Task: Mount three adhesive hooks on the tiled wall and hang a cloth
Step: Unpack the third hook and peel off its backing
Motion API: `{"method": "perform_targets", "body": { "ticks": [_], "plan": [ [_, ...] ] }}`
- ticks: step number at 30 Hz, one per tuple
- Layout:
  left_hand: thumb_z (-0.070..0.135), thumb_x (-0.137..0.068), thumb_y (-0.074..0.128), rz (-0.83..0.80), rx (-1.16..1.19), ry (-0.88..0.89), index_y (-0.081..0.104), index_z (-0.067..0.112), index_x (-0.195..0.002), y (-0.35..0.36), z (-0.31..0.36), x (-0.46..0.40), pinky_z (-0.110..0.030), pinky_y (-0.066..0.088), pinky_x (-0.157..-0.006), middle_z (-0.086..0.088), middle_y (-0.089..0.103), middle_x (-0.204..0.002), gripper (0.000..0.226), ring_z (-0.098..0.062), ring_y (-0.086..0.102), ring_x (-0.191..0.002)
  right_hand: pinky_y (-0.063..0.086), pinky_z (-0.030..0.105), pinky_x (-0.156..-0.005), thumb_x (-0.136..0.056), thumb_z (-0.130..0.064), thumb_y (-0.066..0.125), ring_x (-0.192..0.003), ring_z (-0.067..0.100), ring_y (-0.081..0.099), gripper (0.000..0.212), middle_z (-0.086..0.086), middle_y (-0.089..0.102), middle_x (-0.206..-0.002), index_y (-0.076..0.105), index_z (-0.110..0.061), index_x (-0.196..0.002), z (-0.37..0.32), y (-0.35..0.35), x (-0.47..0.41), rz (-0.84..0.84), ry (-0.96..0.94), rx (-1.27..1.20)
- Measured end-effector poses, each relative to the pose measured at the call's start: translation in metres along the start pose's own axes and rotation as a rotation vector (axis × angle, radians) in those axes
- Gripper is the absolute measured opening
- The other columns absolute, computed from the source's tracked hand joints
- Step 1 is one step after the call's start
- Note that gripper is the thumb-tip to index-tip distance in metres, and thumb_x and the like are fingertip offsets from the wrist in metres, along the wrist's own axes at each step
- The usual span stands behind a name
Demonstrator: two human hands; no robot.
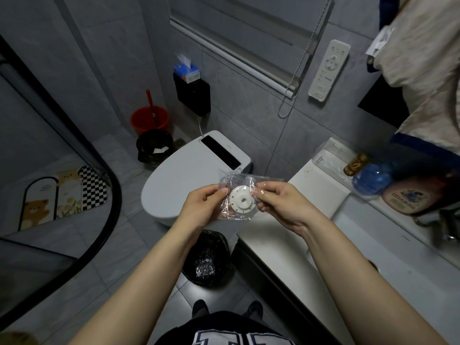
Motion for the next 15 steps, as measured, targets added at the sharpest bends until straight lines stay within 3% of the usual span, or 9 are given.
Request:
{"method": "perform_targets", "body": {
  "ticks": [4,6,10,13,15],
  "plan": [
    [0.008,-0.097,0.058,-0.088,0.001,-0.044,0.068,-0.002,-0.112,0.003,0.004,0.003,-0.026,0.061,-0.062,-0.019,0.067,-0.095,0.021,-0.024,0.067,-0.077,0.046,0.014,-0.053,-0.090,0.000,0.063,-0.049,0.006,0.051,0.008,0.003,0.062,-0.062,0.069,-0.004,-0.091,0.002,-0.004,-0.001,0.040,-0.016,0.047],
    [0.011,-0.097,0.058,-0.139,-0.010,-0.057,0.069,-0.002,-0.111,0.004,0.004,0.003,-0.027,0.062,-0.066,-0.021,0.064,-0.098,0.022,-0.029,0.063,-0.083,0.046,0.015,-0.054,-0.090,0.000,0.064,-0.048,0.006,0.051,0.007,0.003,0.062,-0.061,0.070,-0.004,-0.091,0.003,-0.007,0.000,0.052,-0.007,0.032],
    [0.017,-0.095,0.062,-0.091,-0.007,-0.085,0.075,0.010,-0.097,0.002,0.000,0.001,-0.032,0.063,-0.064,-0.021,0.062,-0.091,0.015,-0.029,0.063,-0.077,0.046,0.017,-0.055,-0.091,-0.001,0.063,-0.050,0.007,0.051,0.008,0.003,0.061,-0.061,0.071,-0.004,-0.091,0.004,-0.015,0.002,0.077,-0.026,0.061],
    [0.015,-0.096,0.060,-0.056,0.046,-0.102,0.074,0.009,-0.107,0.004,-0.006,-0.003,-0.040,0.059,-0.081,-0.012,0.072,-0.086,0.019,-0.029,0.068,-0.081,0.047,0.018,-0.056,-0.089,-0.002,0.066,-0.050,0.006,0.052,0.006,0.001,0.063,-0.062,0.071,-0.005,-0.091,0.003,-0.024,0.005,0.130,-0.049,0.141],
    [0.013,-0.099,0.056,-0.039,0.065,-0.088,0.072,0.007,-0.110,0.009,-0.009,-0.006,-0.036,0.062,-0.074,-0.008,0.076,-0.086,0.021,-0.024,0.071,-0.076,0.047,0.017,-0.054,-0.088,-0.002,0.068,-0.049,0.005,0.052,0.006,0.002,0.064,-0.063,0.071,-0.002,-0.093,0.002,-0.033,0.010,0.152,-0.054,0.185]
  ]
}}
Point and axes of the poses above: each hand's wrist, its own x-axis away from the middle knuckle, its own y-axis out of the palm, z = x × y, the point moved 2 cm from there along -x, towards the middle knuckle
